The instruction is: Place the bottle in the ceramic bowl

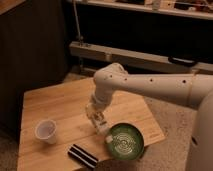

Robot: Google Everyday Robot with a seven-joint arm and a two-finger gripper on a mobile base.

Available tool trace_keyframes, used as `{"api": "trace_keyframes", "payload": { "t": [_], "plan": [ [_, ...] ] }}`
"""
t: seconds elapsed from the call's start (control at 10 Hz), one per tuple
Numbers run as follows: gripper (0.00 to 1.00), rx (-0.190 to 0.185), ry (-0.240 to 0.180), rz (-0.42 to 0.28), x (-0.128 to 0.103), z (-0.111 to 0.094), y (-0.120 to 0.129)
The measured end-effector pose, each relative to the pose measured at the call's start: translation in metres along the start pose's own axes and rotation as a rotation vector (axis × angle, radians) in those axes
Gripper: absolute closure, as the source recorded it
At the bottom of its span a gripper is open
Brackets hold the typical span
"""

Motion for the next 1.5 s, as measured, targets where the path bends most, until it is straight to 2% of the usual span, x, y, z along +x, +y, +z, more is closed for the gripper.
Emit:
{"api": "trace_keyframes", "payload": {
  "t": [0.3,0.6,0.9,1.5],
  "plan": [
    [0.98,-0.006,-0.031,-0.006,0.033,-0.005,-0.008],
    [0.98,-0.012,-0.052,0.003,0.051,0.002,-0.015],
    [0.98,-0.014,-0.062,0.027,0.075,0.014,-0.033],
    [0.98,-0.01,-0.066,0.061,0.098,0.019,-0.051]
  ]
}}
